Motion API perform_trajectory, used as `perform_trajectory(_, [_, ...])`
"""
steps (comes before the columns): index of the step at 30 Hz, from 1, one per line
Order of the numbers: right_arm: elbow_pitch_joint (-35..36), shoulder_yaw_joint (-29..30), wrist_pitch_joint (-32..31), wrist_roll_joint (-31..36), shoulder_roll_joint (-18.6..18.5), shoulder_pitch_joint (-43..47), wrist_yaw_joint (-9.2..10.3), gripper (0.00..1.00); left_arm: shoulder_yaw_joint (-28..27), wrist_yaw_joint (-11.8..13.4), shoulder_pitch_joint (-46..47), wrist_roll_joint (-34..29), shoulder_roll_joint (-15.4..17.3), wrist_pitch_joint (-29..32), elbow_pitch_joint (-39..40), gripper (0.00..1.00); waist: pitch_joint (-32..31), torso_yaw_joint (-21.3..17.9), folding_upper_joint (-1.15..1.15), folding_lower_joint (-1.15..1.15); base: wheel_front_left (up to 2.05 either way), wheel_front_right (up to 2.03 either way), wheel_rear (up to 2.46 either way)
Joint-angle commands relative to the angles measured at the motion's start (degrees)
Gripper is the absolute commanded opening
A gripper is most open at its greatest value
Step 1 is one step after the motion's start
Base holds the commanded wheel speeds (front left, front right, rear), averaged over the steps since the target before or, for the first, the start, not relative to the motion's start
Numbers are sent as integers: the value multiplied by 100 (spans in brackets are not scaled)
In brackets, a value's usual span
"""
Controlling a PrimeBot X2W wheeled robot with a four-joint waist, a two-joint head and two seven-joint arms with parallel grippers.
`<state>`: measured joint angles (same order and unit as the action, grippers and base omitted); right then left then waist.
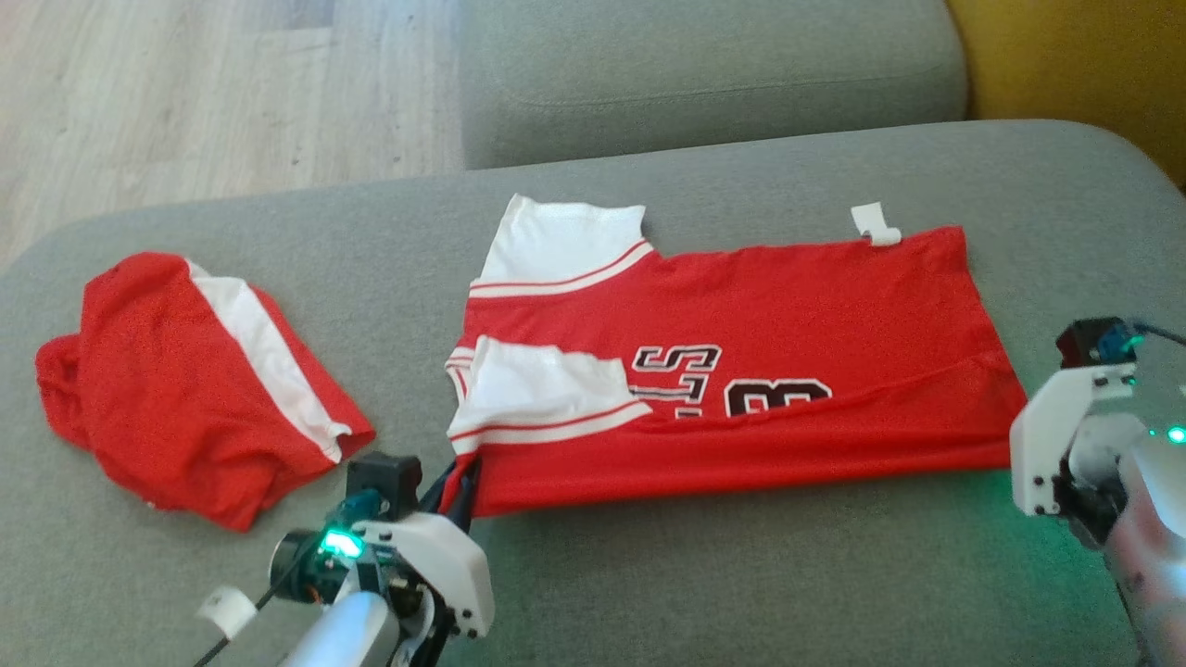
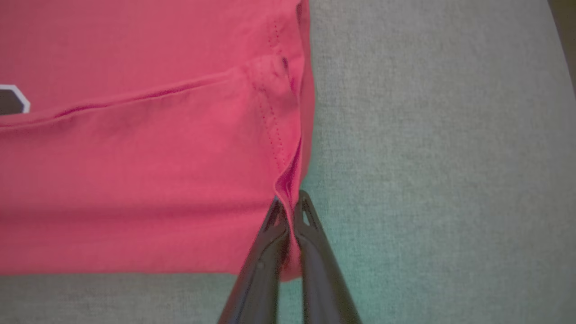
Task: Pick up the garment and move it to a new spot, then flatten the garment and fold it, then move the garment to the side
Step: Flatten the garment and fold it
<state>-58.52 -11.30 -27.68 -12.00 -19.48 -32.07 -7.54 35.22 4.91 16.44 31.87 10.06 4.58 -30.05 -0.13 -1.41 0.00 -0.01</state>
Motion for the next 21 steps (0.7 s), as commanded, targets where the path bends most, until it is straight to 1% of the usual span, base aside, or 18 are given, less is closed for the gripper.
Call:
perform_trajectory(1, [262, -121, -15, -133, -238, 44, 5, 0, -207, 80, 164, 19, 197, 14, 245, 0, -39, -66, 0, 1, 0, 0, 0])
perform_trajectory(4, [579, -173, -45, -400, -347, 269, 5, 0, -207, 162, 34, 40, 267, 108, 423, 0, -34, -133, 0, 1, 0, 0, 0])
perform_trajectory(5, [694, -138, 19, -463, -383, 325, 5, 16, -210, 190, 4, 45, 286, 131, 466, 0, -24, -153, 0, 1, 0, 0, 0])
perform_trajectory(6, [807, -88, 112, -505, -410, 374, 5, 94, -211, 217, -19, 47, 302, 154, 498, 0, -11, -173, 0, 1, 0, 0, 0])
perform_trajectory(7, [887, -26, 171, -550, -419, 427, 5, 100, -210, 241, -37, 46, 316, 168, 529, 20, 2, -191, 0, 1, 0, 0, 0])
perform_trajectory(8, [983, 25, 248, -582, -418, 471, 5, 100, -210, 267, -49, 38, 332, 173, 558, 60, 19, -210, 0, 1, 0, 0, 0])
perform_trajectory(9, [1086, 97, 357, -613, -409, 512, 5, 100, -209, 294, -54, 20, 348, 163, 585, 95, 36, -226, 0, 1, 0, 0, 0])
perform_trajectory(10, [1195, 187, 489, -628, -395, 549, 5, 100, -212, 320, -55, 5, 362, 145, 613, 100, 60, -240, 0, 1, 0, 0, 0])
perform_trajectory(12, [1432, 356, 764, -635, -341, 616, 5, 100, -260, 365, -40, 3, 366, 43, 686, 100, 111, -263, 0, 1, 0, 0, 0])
perform_trajectory(15, [1881, 699, 1312, -644, -203, 682, 5, 100, -427, 423, 40, 4, 363, -342, 873, 100, 209, -298, 0, 1, 0, 0, 0])
perform_trajectory(19, [2510, 1049, 1946, -495, 0, 767, 5, 100, -679, 432, 221, -12, 405, -930, 1146, 100, 399, -358, 0, 1, 0, 0, 0])
perform_trajectory(21, [2822, 1177, 2191, -379, 114, 778, 5, 100, -787, 387, 363, -23, 454, -1164, 1281, 100, 536, -399, 0, 1, 0, 0, 0])
